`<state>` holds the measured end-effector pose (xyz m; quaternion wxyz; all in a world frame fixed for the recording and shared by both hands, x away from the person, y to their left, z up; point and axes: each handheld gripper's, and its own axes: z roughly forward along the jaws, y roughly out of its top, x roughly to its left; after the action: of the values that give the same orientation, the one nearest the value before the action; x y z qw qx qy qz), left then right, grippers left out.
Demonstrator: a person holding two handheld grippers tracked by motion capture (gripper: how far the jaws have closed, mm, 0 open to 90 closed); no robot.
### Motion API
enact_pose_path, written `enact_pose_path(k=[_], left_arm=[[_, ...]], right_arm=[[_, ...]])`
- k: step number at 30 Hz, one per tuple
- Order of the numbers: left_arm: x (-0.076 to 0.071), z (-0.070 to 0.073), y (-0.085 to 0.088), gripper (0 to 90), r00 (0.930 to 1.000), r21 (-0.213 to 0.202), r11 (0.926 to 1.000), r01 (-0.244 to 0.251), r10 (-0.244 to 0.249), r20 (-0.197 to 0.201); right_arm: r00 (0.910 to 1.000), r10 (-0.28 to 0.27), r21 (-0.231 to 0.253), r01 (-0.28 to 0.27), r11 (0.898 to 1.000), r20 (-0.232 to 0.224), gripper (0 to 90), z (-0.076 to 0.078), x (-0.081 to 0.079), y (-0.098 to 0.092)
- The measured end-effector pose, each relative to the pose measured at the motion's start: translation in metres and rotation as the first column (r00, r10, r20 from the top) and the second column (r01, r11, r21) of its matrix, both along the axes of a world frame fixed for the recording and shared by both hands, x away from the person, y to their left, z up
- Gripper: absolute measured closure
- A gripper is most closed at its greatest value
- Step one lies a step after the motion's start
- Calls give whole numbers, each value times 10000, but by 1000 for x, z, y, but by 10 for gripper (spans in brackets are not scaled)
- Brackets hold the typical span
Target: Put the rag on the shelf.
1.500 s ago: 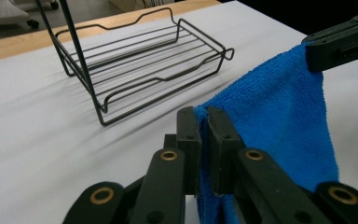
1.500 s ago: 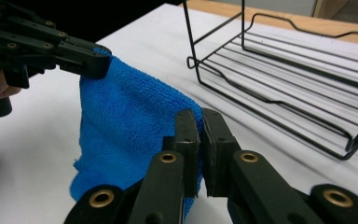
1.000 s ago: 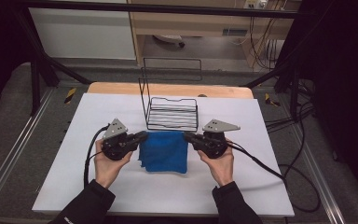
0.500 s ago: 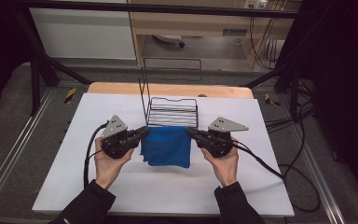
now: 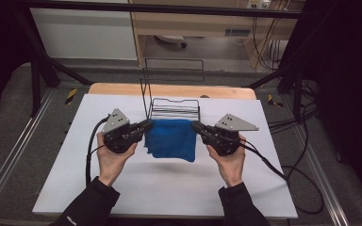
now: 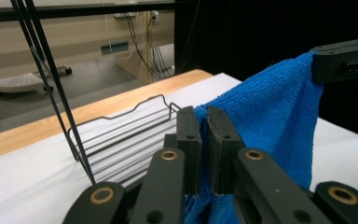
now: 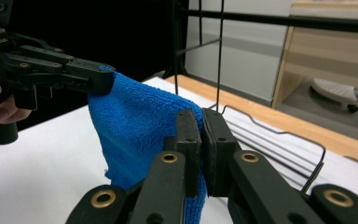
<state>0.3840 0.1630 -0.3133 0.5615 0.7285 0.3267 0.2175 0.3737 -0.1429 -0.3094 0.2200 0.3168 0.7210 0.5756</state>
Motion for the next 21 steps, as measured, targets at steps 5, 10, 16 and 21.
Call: enact_pose_path(k=[5,10,16,21], left_arm=[[4,8,-3,847,9997,-50,10000,-84,85,242],[7,15,-3,847,9992,-279,9995,-166,176,368],[11,22,-3,847,9982,-437,9988,-233,257,534],[14,29,-3,847,9969,-574,9980,-257,298,724]], right_arm=[[9990,-220,76,217,9997,381,866,9,1,-1],[9974,-353,139,345,9993,626,866,17,3,0],[9950,-504,240,485,9985,859,866,25,6,2],[9920,-607,264,581,9980,1108,867,32,9,3]])
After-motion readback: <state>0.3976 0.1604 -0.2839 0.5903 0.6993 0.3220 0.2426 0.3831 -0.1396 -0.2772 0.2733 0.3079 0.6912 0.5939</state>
